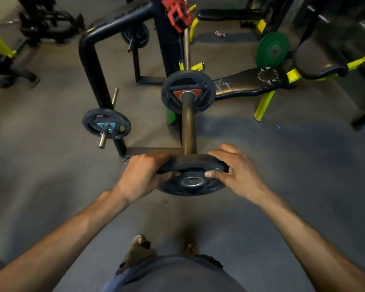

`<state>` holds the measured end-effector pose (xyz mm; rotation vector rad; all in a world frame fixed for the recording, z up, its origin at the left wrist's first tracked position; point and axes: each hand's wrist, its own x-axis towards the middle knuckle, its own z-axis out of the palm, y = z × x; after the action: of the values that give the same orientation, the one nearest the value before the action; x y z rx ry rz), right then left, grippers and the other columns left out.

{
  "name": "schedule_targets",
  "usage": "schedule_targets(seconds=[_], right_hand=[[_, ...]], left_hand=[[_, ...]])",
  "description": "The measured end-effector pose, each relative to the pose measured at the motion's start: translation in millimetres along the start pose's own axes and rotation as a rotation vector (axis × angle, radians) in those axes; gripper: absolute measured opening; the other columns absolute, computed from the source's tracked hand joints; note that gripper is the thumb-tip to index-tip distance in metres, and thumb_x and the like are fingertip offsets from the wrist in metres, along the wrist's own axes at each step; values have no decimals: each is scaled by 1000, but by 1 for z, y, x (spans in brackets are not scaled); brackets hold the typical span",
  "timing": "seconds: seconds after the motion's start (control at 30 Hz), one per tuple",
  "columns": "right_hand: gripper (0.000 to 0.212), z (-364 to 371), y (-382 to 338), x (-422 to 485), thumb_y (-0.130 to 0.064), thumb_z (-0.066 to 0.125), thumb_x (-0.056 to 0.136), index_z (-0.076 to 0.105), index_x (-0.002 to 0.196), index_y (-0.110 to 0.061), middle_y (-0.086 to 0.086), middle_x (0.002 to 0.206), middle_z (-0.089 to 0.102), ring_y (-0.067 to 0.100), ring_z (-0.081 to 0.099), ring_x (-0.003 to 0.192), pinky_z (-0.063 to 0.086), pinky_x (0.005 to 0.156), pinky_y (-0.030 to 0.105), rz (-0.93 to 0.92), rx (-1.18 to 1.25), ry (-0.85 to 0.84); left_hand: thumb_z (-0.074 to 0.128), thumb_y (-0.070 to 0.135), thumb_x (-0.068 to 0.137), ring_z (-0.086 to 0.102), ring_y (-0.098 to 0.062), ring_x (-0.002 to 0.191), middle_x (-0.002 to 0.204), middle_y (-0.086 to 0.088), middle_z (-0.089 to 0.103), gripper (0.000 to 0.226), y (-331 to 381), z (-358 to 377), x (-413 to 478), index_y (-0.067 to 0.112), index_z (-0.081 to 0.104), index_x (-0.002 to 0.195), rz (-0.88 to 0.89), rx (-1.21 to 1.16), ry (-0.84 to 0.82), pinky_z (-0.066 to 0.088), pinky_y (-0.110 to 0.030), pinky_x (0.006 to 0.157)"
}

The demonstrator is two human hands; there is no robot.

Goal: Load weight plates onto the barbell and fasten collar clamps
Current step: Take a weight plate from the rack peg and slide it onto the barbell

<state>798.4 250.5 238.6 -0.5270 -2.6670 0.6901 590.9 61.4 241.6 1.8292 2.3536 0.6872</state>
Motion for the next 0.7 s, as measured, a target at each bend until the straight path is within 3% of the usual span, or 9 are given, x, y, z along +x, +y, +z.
schedule_targets(seconds=[0.13,0.37,0.47,0.53,0.57,0.63,0.7], right_hand=[[45,17,12,1,-42,80,81,70,121,-23,-5,102,61,19,60,104,51,70,35,-24,-73,22],[50,29,23,36,-33,85,76,68,121,-17,2,107,65,27,62,99,55,68,38,-22,-169,155],[52,31,18,39,-31,80,82,64,129,-16,3,121,62,25,58,109,57,77,44,52,-170,215],[60,39,5,22,-30,74,88,55,143,-15,8,143,54,27,51,128,54,97,45,100,-181,312],[67,46,-4,9,-34,71,92,47,151,-16,12,155,44,31,44,139,49,106,44,112,-181,332],[80,63,-22,-10,-56,60,95,27,162,-25,14,169,17,36,22,155,45,110,48,154,-113,272],[92,75,-29,-12,-72,49,91,12,164,-31,10,173,-1,33,3,159,44,110,53,271,20,235]], left_hand=[[72,46,84,68,-22,84,95,5,73,38,-3,10,-1,28,64,117,1,42,23,44,-29,60],[65,45,89,68,-25,104,116,2,71,44,-19,18,35,25,57,129,-80,60,41,55,-40,74],[59,47,93,64,-23,112,124,4,67,44,-22,21,44,27,52,132,-140,8,62,55,-43,81],[60,40,95,51,-20,133,146,1,52,52,-9,28,33,25,46,143,-176,-36,155,50,-43,103],[60,38,96,37,-20,145,159,-1,37,60,1,34,24,24,38,150,-194,-47,195,40,-41,114],[59,42,97,9,-22,155,169,-1,4,74,21,49,4,30,19,158,-238,-124,205,26,-41,120],[52,50,98,-2,-23,156,168,2,-14,77,30,64,-2,39,6,158,-328,-293,176,25,-50,121]])
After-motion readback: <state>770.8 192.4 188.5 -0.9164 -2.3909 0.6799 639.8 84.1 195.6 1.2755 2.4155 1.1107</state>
